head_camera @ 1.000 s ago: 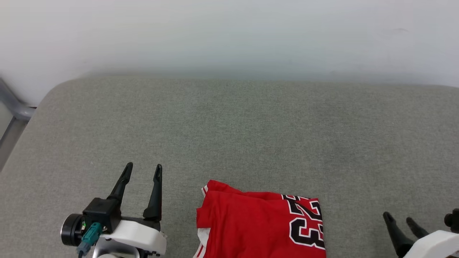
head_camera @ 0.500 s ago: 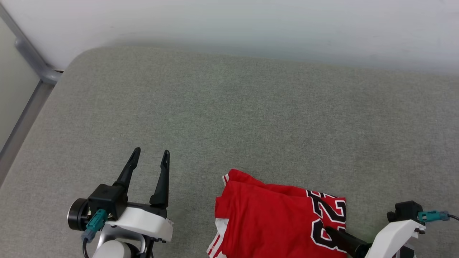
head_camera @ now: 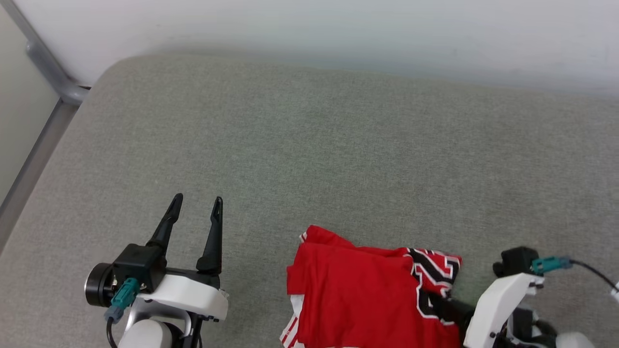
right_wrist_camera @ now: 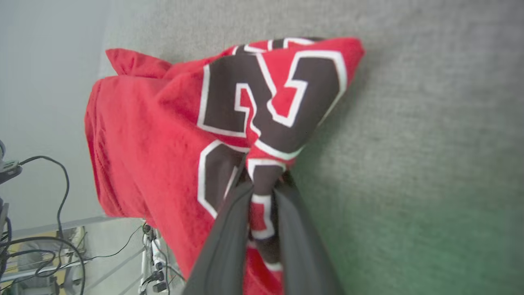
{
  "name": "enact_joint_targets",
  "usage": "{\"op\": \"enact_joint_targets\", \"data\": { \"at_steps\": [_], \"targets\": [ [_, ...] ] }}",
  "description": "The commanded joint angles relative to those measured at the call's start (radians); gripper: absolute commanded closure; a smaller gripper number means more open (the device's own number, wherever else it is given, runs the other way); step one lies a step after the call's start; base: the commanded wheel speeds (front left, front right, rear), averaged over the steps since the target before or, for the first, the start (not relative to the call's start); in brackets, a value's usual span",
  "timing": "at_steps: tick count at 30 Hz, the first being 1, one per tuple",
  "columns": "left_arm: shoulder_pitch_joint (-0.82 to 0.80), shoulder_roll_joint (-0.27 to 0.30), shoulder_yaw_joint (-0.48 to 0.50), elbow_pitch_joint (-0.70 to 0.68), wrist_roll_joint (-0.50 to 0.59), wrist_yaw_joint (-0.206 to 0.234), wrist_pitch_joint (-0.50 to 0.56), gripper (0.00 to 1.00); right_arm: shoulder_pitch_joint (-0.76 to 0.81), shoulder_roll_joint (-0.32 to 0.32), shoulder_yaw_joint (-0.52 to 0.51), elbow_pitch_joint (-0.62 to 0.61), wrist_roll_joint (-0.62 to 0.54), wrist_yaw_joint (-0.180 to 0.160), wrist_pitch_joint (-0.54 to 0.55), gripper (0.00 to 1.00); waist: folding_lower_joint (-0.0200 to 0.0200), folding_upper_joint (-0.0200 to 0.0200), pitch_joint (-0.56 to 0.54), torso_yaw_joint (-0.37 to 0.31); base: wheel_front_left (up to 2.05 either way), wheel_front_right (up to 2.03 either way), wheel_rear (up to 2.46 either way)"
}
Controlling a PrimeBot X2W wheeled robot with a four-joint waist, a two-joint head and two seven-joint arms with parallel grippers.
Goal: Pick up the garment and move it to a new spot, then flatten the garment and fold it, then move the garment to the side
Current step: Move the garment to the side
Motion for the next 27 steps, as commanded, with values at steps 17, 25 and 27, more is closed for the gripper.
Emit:
{"op": "enact_joint_targets", "data": {
  "at_steps": [17,25,27],
  "targets": [
    [0.036,0.025,-0.008,-0.052,0.041,-0.006,-0.005,0.00,-0.039,-0.168,-0.046,-0.072,-0.448,-0.001,-0.116,1.00,-0.0001,0.0000,-0.037,-0.275,0.00,0.00,0.00],
    [-0.011,0.051,-0.025,-0.116,0.052,-0.023,0.013,0.00,-0.160,-0.214,-0.055,-0.006,-0.458,-0.001,-0.169,1.00,-0.0001,0.0000,0.070,-0.441,0.00,0.00,0.00],
    [-0.032,0.059,-0.028,-0.140,0.056,-0.027,0.020,0.00,-0.205,-0.231,-0.067,0.028,-0.469,-0.001,-0.195,1.00,-0.0001,0.0000,0.110,-0.472,0.00,0.00,0.00]
  ]
}}
